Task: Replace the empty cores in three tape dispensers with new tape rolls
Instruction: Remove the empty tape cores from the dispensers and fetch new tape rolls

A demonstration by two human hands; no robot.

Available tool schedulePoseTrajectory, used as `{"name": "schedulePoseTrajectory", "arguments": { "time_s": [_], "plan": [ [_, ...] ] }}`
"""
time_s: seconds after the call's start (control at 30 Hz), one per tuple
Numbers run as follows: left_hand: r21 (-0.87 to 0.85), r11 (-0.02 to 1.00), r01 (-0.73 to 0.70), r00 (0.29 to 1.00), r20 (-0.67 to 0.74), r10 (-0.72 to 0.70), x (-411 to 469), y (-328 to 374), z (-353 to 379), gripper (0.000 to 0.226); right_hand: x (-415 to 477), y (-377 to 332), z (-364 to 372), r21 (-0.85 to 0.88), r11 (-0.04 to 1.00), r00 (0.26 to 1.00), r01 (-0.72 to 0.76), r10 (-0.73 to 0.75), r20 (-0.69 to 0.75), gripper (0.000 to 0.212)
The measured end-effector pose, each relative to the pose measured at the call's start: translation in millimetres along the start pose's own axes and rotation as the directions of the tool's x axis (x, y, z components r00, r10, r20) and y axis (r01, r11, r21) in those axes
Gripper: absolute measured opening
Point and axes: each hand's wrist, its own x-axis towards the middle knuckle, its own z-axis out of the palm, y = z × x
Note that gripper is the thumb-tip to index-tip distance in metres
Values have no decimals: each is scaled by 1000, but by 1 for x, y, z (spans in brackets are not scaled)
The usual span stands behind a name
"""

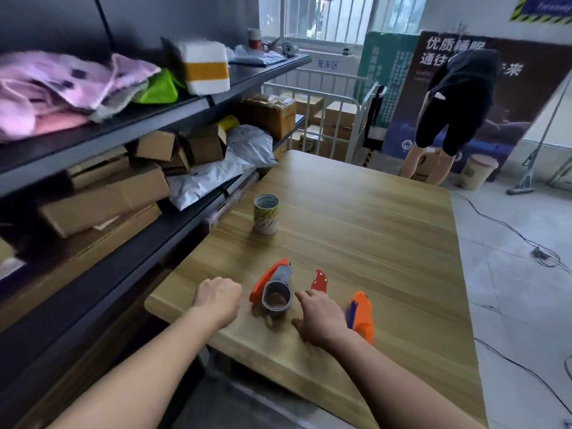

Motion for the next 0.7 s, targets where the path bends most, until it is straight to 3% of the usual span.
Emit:
{"name": "schedulePoseTrajectory", "arguments": {
  "time_s": [0.2, 0.37, 0.57, 0.7],
  "plan": [
    [3, 994, 108, 993, -44, -108, -60, -57, -4, 25, -11, -72, -6, -60, 987, 988, 150, -151, -19, 40],
    [-4, 977, 213, 972, -102, -213, -109, -102, -11, 24, -23, -137, -11, -145, 942, 952, 302, -307, -11, 51],
    [-37, 932, 360, 923, -131, -362, -176, -143, -16, 25, -39, -210, -27, -182, 853, 869, 489, -495, 17, 51],
    [-84, 862, 501, 852, -130, -508, -226, -159, -16, 30, -52, -247, -35, -191, 771, 790, 607, -611, 46, 50]
  ]
}}
